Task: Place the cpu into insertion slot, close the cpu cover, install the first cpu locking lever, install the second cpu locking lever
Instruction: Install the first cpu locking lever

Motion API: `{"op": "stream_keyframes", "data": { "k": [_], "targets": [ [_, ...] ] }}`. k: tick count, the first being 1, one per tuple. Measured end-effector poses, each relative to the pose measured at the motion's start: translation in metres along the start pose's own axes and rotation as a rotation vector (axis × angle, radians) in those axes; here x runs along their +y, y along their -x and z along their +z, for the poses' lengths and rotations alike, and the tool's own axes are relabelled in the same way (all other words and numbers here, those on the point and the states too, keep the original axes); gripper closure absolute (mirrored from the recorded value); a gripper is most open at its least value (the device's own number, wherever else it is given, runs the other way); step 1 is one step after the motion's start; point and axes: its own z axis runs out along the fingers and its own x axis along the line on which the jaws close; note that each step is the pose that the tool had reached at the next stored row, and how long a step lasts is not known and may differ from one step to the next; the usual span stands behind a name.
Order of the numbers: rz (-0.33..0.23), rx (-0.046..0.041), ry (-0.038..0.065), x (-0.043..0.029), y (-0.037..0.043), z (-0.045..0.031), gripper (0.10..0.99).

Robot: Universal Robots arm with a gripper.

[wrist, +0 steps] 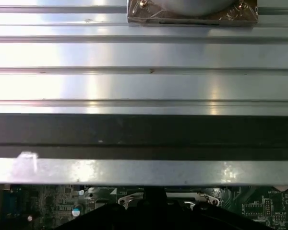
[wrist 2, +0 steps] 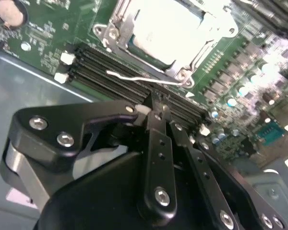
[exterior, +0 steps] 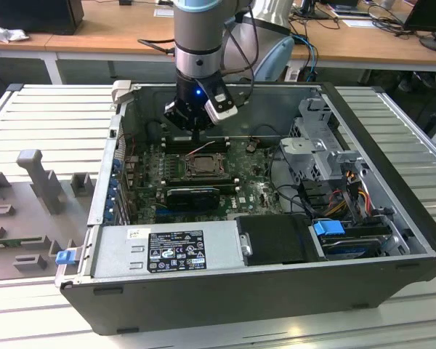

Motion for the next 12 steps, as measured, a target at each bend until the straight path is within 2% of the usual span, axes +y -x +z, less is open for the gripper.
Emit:
{"op": "stream_keyframes", "data": {
  "k": [3, 6, 7, 12],
  "targets": [
    [-0.001, -0.0055, -0.008, 0.0, 0.0035, 0.002, 0.98],
    [-0.001, -0.0095, -0.022, 0.0011, 0.0061, 0.0031, 0.98],
    [-0.002, -0.0111, -0.031, 0.0022, 0.0075, 0.0038, 0.98],
    [-0.015, -0.0115, -0.033, 0.0033, 0.0119, 0.0092, 0.98]
  ]
}}
